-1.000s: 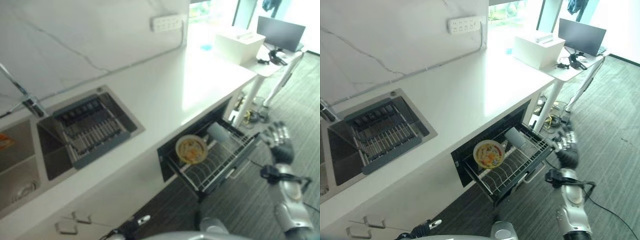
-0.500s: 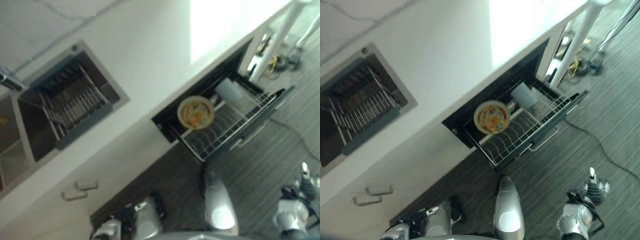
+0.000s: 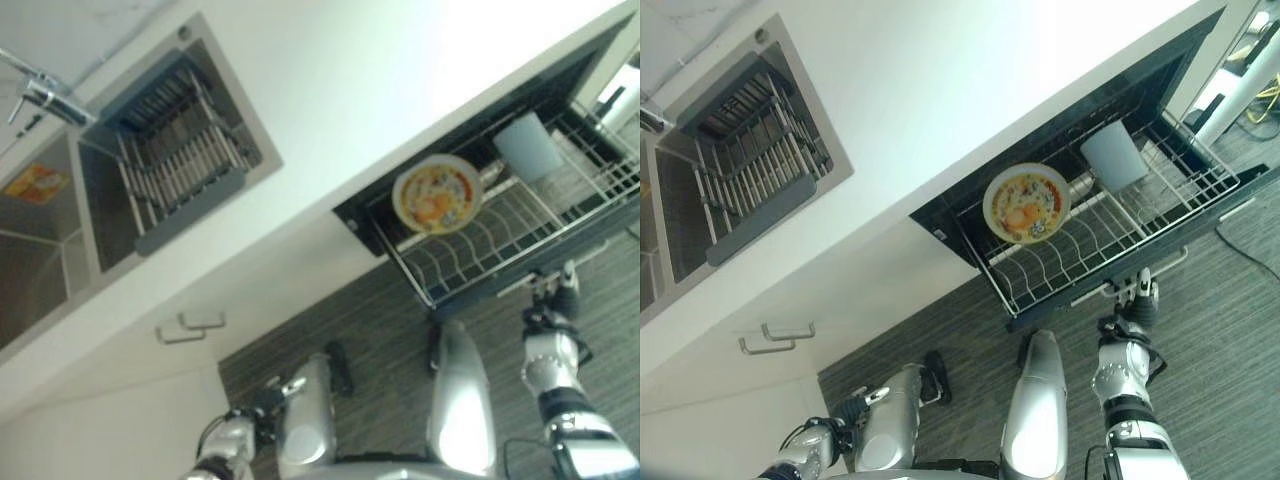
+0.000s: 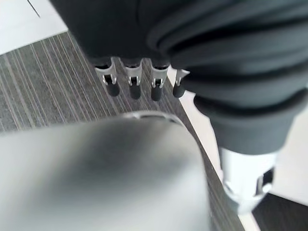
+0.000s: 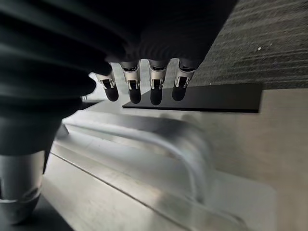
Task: Place the dishes in the dishwasher.
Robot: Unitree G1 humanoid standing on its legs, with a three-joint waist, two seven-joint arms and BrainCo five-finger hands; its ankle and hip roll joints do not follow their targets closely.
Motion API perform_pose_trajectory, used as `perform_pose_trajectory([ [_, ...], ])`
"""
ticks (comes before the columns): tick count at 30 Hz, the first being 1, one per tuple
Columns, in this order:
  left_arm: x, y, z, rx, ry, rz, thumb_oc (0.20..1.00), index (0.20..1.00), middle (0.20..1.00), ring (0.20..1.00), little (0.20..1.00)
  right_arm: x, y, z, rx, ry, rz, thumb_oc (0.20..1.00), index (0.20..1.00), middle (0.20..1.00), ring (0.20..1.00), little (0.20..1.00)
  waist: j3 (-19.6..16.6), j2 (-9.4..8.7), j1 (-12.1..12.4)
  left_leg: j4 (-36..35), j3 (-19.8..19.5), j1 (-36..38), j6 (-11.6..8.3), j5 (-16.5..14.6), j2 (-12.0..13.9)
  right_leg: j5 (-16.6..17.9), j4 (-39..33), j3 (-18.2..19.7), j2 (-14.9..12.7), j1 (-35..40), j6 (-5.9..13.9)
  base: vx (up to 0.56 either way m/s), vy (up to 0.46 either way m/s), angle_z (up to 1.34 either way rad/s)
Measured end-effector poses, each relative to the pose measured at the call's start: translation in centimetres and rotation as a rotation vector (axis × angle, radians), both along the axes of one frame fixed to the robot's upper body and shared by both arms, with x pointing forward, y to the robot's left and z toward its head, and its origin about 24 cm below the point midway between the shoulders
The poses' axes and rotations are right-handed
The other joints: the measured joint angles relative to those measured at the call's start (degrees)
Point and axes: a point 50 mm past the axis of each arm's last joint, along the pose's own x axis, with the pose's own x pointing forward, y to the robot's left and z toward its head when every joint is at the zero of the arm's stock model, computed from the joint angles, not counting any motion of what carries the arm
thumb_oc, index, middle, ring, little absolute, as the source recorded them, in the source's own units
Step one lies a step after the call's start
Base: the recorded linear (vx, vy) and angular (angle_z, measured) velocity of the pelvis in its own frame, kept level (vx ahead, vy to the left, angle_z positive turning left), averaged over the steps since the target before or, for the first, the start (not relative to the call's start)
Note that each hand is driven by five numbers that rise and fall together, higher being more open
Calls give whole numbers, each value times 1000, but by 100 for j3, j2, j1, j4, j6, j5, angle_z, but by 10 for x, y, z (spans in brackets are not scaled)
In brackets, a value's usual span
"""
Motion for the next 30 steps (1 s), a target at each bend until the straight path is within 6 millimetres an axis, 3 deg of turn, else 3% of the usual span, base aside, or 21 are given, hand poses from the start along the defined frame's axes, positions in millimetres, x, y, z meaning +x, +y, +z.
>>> perform_pose_trajectory([
  [7, 18, 0, 12, -12, -84, -30, 1000, 1000, 1000, 1000, 1000, 43, 2, 64, -222, -20, 153, 1000, 1000, 1000, 1000, 1000, 113, -78, 323, 40, -237, -513, 51, 145, 4, 78, -19, -199, -13, -329, -47, -26, 33, 12],
  [11, 27, 3, 20, 13, -127, -80, 1000, 1000, 1000, 1000, 1000, 55, 4, 82, -264, -5, 179, 1000, 1000, 1000, 1000, 1000, 179, -181, 551, -71, -369, -610, 21, 211, 0, 140, -122, -356, -4, -313, -109, 9, 29, 16],
  [18, 29, 4, 24, 22, -149, -132, 1000, 1000, 1000, 1000, 1000, 70, -13, 116, -432, 142, 186, 1000, 1000, 1000, 1000, 1000, 208, -227, 865, -262, -491, -776, 11, 328, -63, 467, -649, -593, -14, -154, -7, 2, 51, 10],
  [21, 33, 3, 29, 17, -181, -148, 1000, 1000, 1000, 1000, 1000, 73, -18, 118, -489, 212, 182, 1000, 1000, 1000, 1000, 1000, 213, -236, 1007, -256, -552, -782, 45, 357, -133, 510, -742, -717, -119, -42, 63, 12, 75, 17],
  [23, 43, -2, 42, 0, -277, -188, 1000, 1000, 1000, 1000, 1000, 68, -40, 118, -643, 462, 168, 1000, 1000, 1000, 1000, 1000, 223, -288, 1156, -409, -723, -765, 108, 463, -197, 550, -839, -918, -160, 126, 87, 27, 8, 36],
  [24, 43, 2, 44, 11, -286, -196, 1000, 1000, 1000, 1000, 1000, 66, -43, 116, -641, 480, 167, 1000, 1000, 1000, 1000, 1000, 236, -365, 1214, -424, -757, -777, 116, 498, -197, 568, -883, -930, -149, 108, 67, 29, -1, 34],
  [30, 39, 14, 51, 47, -286, -334, 1000, 1000, 1000, 1000, 1000, 65, -45, 117, -604, 481, 179, 1000, 1000, 1000, 1000, 1000, 249, -386, 1268, -497, -1021, -1006, 93, 680, -193, 664, -1021, -1168, -49, 119, 35, 3, -35, 13],
])
